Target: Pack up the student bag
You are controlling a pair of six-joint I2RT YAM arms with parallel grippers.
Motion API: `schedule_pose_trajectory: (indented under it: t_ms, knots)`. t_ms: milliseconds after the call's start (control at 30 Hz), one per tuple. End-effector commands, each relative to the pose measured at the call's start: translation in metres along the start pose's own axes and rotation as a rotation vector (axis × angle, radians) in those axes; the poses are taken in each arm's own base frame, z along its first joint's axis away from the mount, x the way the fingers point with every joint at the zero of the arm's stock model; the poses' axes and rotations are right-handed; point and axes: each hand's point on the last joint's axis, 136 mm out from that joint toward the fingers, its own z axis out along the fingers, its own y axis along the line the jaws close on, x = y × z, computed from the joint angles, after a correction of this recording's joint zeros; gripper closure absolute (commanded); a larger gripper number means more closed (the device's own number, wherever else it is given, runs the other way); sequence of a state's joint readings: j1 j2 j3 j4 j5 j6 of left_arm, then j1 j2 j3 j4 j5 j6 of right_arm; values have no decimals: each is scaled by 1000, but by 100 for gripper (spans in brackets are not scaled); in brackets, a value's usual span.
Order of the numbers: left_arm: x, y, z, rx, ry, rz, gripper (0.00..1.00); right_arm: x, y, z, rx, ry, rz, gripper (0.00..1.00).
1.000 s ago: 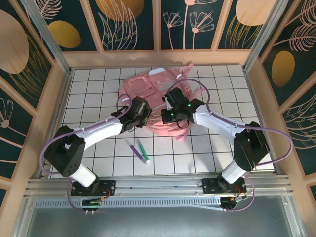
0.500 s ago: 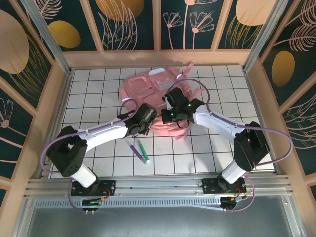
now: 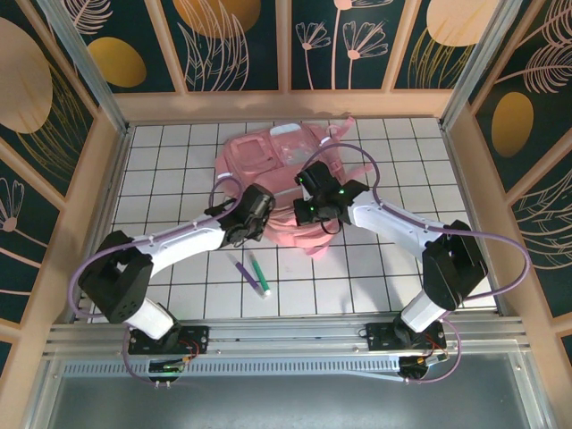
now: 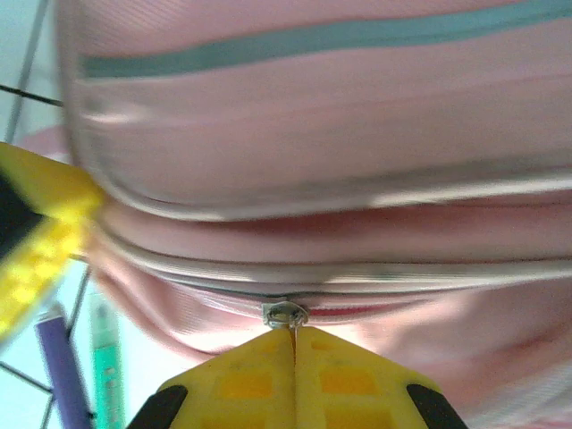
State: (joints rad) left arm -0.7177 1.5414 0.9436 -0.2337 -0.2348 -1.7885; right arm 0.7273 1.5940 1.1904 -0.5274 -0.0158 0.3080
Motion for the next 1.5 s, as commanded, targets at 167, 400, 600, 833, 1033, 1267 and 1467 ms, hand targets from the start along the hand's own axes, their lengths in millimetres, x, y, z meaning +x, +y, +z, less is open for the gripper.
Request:
schedule_pose_trajectory:
  t_ms: [167,400,600,833,1033,1267,1467]
  knots:
    - [-66,-6,-23,36,-103,111,100,14,-81,-1,188,21,70,100]
    - [-110,-2,7,3,-13,237,100,8,-79,2,154,19,95,100]
    - [-127,-30,18,-18,55,348,50,0,-47,-2,47,-8,64,100]
    - [-95,-23,-13,4,77,248,35,-15,-12,-5,-95,-49,81,100]
    - [-46,11,-29,-54,72,166,36,-31,5,-6,-118,-66,50,100]
    - [1,1,-20,-34,76,101,39,-34,13,-7,-132,-63,30,100]
    - [13,-9,0,-38,48,71,48,-24,28,-4,-157,-43,8,100]
